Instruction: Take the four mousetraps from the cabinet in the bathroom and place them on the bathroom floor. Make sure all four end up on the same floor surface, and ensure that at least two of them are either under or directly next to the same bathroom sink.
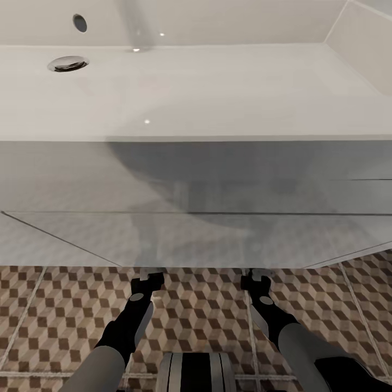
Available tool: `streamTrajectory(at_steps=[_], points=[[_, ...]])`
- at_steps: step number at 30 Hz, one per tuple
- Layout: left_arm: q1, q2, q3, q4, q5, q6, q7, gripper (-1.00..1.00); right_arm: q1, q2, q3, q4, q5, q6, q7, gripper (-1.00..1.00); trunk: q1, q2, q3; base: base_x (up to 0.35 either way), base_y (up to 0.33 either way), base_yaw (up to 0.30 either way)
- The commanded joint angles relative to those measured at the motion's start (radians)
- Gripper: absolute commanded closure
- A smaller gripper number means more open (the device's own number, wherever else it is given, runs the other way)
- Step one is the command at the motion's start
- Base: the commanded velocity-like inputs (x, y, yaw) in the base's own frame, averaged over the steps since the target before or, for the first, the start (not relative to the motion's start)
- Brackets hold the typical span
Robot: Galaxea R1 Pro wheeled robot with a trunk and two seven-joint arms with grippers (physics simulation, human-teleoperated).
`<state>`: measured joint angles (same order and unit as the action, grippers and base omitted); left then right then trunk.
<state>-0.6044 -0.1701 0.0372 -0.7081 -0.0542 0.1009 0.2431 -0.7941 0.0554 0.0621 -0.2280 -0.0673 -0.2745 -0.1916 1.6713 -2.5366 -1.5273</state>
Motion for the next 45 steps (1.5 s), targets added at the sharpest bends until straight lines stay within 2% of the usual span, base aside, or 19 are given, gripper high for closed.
streamTrajectory(at_steps=[1,9,18,31,38,45], points=[[0.0,-0.001,0.003,-0.002,-0.007,0.006,0.002,1.0,-0.001,0.0,0.007,0.001,-0.009,-0.007,-0.003,1.0,0.0,0.0,-0.001,0.0,0.0,0.0],[0.0,0.0,0.002,-0.002,-0.007,0.006,0.002,1.0,-0.001,0.0,0.007,0.001,-0.009,-0.012,-0.003,1.0,0.0,0.0,-0.001,0.0,0.0,0.0],[0.0,0.0,0.002,-0.002,-0.007,0.006,0.002,1.0,-0.001,0.0,0.007,0.001,-0.009,-0.013,-0.003,1.0,0.004,-0.002,-0.035,0.0,0.0,0.0],[0.0,0.0,0.003,-0.004,-0.007,0.005,0.002,1.0,-0.001,0.0,0.007,0.001,-0.009,-0.013,-0.002,1.0,0.004,-0.002,-0.035,0.0,0.0,0.0],[0.0,0.0,0.003,-0.004,-0.007,0.006,0.002,1.0,-0.001,0.0,0.007,0.001,-0.009,-0.013,-0.002,1.0,0.007,-0.004,-0.062,0.0,0.0,0.0],[0.0,0.001,0.003,-0.004,-0.006,0.005,0.002,1.0,-0.001,0.0,0.007,0.001,-0.008,-0.013,-0.002,1.0,0.007,-0.004,-0.062,0.0,0.0,0.0]])
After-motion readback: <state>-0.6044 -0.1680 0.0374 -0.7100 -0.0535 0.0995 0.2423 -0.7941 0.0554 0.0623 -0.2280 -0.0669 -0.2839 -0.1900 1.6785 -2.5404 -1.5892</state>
